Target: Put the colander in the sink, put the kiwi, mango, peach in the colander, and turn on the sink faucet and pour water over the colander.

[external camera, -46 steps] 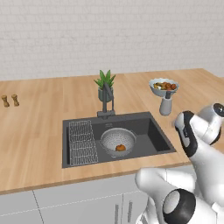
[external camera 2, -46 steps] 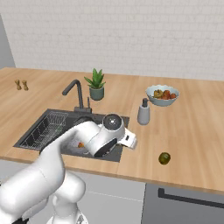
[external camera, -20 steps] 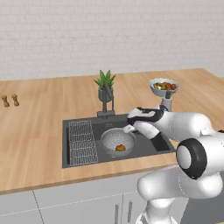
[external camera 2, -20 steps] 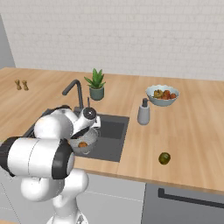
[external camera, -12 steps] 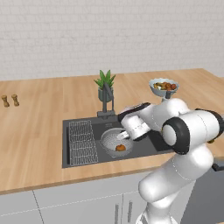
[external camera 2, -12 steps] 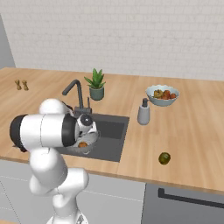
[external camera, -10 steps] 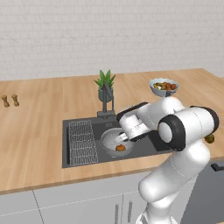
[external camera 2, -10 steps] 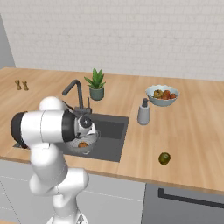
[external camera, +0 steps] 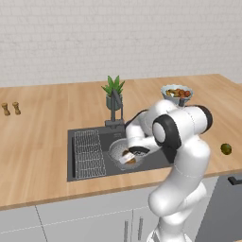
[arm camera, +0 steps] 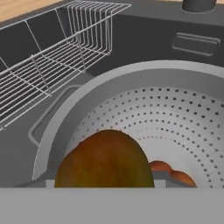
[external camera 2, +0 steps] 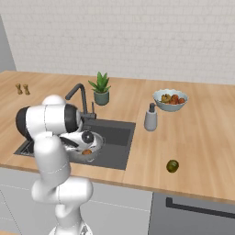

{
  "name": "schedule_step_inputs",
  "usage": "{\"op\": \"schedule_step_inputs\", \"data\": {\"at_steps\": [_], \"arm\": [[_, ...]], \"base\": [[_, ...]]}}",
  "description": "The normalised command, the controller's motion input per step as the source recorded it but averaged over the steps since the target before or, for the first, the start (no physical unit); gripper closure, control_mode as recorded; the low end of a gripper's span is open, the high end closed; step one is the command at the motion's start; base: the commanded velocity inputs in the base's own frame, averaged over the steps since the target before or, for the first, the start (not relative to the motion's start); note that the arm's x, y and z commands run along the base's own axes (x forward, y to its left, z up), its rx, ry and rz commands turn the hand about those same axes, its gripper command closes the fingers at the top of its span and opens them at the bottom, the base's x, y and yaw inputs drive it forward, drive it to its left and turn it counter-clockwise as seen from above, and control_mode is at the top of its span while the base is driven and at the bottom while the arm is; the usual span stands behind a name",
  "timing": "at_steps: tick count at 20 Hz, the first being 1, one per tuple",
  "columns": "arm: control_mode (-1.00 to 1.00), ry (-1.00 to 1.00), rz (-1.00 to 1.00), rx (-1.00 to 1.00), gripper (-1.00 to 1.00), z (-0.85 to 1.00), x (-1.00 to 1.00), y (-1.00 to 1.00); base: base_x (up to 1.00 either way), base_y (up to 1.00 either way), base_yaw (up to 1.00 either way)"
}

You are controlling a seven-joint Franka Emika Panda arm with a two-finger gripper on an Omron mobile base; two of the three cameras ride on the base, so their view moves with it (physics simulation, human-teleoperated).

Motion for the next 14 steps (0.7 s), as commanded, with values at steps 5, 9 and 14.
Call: {"op": "schedule_step_inputs", "data": {"at_steps": [5, 9, 14], "arm": [[-1.0, 0.0, 0.13, 0.0, 1.0, -0.14, 0.12, 0.13], [-1.0, 0.0, 0.14, 0.0, 1.0, -0.02, 0.13, 0.0], [-1.0, -0.01, 0.14, 0.0, -1.0, 0.0, 0.21, 0.0]], "base": [[0.0, 0.0, 0.0], [0.0, 0.0, 0.0], [0.0, 0.0, 0.0]]}}
